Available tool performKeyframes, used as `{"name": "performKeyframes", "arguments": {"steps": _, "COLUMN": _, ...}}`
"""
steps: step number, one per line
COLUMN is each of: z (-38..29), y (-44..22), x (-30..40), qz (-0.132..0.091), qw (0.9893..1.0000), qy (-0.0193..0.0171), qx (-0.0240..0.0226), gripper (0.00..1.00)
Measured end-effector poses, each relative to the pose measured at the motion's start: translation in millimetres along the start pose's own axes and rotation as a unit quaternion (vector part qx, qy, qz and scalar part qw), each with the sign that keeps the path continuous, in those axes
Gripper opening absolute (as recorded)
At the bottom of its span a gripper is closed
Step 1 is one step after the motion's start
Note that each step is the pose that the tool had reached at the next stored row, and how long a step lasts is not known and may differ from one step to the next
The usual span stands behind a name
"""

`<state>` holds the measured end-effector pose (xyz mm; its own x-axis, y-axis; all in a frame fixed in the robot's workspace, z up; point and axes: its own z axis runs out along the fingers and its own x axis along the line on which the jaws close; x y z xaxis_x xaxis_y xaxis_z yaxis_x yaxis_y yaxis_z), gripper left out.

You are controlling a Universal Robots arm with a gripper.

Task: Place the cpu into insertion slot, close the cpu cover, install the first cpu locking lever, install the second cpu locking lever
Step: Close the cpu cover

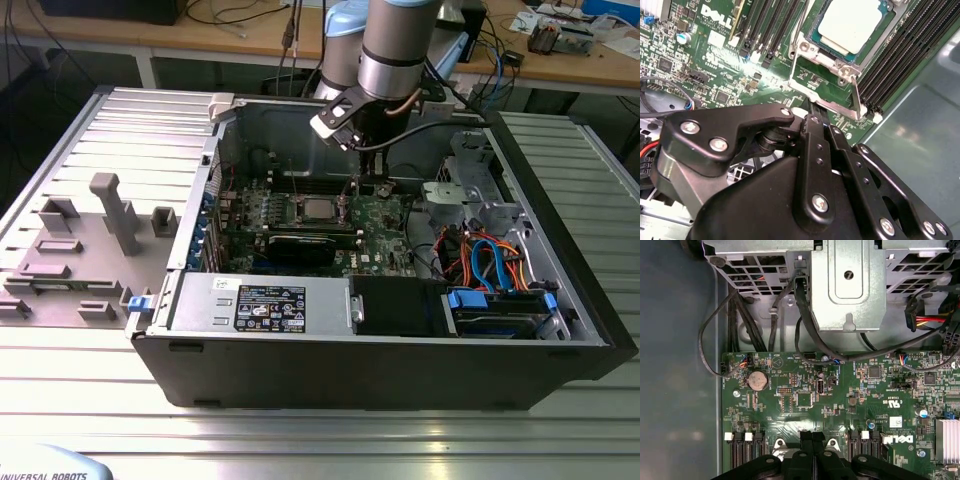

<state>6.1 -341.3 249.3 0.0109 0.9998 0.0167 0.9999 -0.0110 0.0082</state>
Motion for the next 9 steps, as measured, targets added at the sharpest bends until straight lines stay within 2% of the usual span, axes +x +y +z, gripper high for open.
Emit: {"name": "performKeyframes", "arguments": {"steps": 9, "z": 0.0, "y": -5.7, "x": 0.0, "qz": -0.026, "qw": 0.9997, "qy": 0.0002, "qx": 0.0004, "gripper": 0.11}}
